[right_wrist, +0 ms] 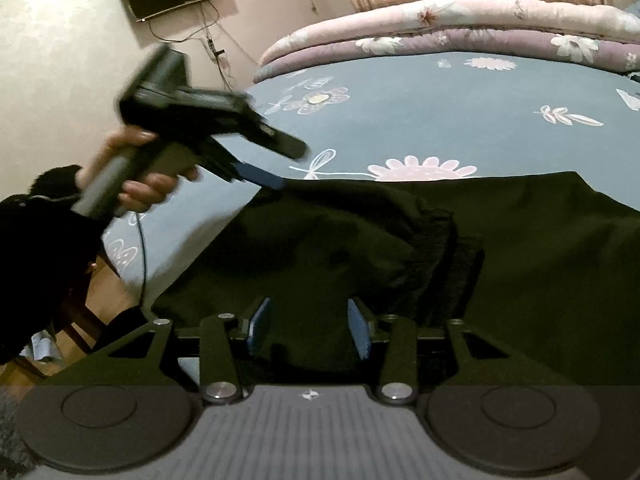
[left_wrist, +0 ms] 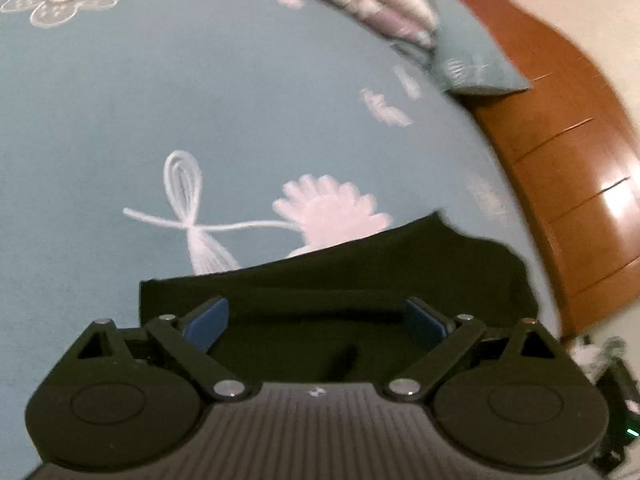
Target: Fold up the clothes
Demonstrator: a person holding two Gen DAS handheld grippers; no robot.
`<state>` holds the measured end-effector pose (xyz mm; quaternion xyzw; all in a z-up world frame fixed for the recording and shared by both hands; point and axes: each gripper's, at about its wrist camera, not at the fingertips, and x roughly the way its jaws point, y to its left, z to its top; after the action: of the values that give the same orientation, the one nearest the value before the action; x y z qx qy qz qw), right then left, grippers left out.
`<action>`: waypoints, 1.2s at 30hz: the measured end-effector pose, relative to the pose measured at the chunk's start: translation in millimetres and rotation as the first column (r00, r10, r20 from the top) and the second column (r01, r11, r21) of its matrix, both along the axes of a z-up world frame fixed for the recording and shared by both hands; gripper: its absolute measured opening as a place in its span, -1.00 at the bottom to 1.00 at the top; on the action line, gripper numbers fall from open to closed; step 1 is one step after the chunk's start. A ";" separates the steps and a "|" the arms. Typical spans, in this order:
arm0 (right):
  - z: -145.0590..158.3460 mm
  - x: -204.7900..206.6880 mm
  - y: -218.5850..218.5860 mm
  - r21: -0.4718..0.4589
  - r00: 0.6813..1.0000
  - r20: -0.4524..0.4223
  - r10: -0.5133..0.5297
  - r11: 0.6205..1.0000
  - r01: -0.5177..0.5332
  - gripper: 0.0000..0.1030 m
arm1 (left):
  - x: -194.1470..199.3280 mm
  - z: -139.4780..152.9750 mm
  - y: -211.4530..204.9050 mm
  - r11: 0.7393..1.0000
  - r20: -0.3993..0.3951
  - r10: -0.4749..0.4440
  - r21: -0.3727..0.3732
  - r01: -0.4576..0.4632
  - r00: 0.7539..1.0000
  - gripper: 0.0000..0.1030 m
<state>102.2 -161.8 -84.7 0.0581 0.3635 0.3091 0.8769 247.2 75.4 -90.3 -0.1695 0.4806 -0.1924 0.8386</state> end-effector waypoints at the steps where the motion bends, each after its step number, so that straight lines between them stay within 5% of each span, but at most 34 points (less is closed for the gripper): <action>1: -0.4 -3.4 -0.5 0.000 1.000 0.000 -0.001 1.000 0.001 -0.06 | -0.7 0.2 -2.5 1.000 0.002 -0.002 0.006 0.002 1.000 0.82; 8: -9.4 -15.2 -10.4 0.016 0.998 -0.036 -0.055 0.998 0.056 0.01 | -9.2 4.0 -20.4 0.999 0.017 -0.027 0.041 0.026 0.999 0.83; 14: -8.7 -24.6 -5.3 -0.003 0.998 -0.028 -0.052 0.999 0.052 0.03 | -54.5 24.6 -45.3 0.983 0.036 -0.181 0.016 0.181 0.983 0.84; 20: -6.5 -33.1 -12.0 -0.005 0.996 -0.028 -0.082 0.997 0.082 0.05 | -85.2 -3.3 -73.7 0.960 -0.037 -0.258 0.101 0.260 0.965 0.84; 24: -5.8 -35.8 -21.6 0.014 0.992 -0.033 -0.120 0.993 0.120 0.05 | -97.5 -22.2 -69.4 0.961 -0.084 -0.246 0.108 0.255 0.966 0.83; 31: -3.4 -37.9 -31.5 0.022 0.984 -0.029 -0.176 0.984 0.177 0.17 | -123.7 9.6 -50.8 0.953 0.090 -0.244 0.209 0.221 0.966 0.85; 36: -6.4 -35.4 -29.2 0.043 0.982 -0.062 -0.180 0.982 0.183 0.17 | -120.1 7.9 -25.2 0.970 0.058 -0.162 0.193 0.148 0.985 0.85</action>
<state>66.8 -191.0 -91.1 0.1210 0.3745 0.2348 0.8888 127.1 50.2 -82.4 -0.0444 0.4774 -0.2174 0.8502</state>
